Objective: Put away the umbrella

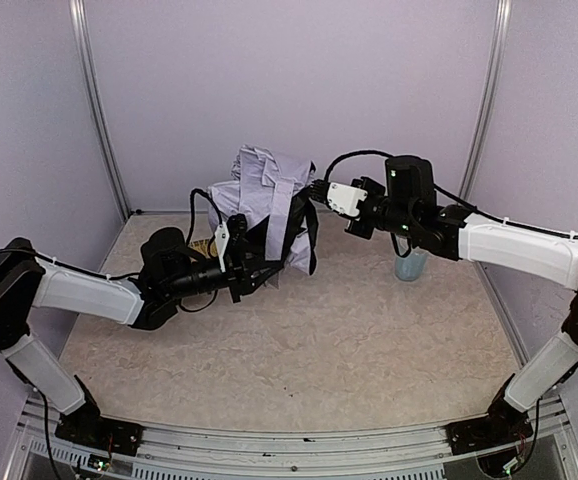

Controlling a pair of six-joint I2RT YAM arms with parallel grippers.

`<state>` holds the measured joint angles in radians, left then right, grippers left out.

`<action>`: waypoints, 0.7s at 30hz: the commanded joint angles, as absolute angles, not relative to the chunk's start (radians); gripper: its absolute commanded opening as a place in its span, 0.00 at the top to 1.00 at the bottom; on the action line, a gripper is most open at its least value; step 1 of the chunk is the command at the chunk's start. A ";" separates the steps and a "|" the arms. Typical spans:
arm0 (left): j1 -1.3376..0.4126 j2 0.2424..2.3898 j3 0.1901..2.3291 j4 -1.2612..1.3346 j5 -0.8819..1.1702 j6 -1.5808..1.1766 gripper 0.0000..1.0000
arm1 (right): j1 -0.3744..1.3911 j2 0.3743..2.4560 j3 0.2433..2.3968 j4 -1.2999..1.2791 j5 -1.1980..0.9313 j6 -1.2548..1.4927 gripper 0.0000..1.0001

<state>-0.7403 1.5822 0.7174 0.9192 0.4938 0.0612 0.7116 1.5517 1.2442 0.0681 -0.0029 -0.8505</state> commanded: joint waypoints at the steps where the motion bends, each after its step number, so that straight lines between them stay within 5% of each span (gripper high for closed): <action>1: -0.736 1.576 0.689 1.041 0.608 0.052 0.83 | 0.720 1.499 1.253 0.112 -0.054 -0.818 1.00; 3: -0.738 1.565 0.680 1.039 0.626 0.051 1.00 | 0.716 1.499 1.252 0.106 -0.051 -0.819 1.00; 21: -0.723 1.393 0.551 0.710 0.562 0.220 1.00 | 0.490 1.432 1.300 0.098 -0.087 -0.587 1.00</action>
<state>-0.7502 1.3861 0.5980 0.8173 0.5842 0.1448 0.4999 1.5349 1.2472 0.0345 -0.0261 -0.6762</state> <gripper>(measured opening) 0.006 0.074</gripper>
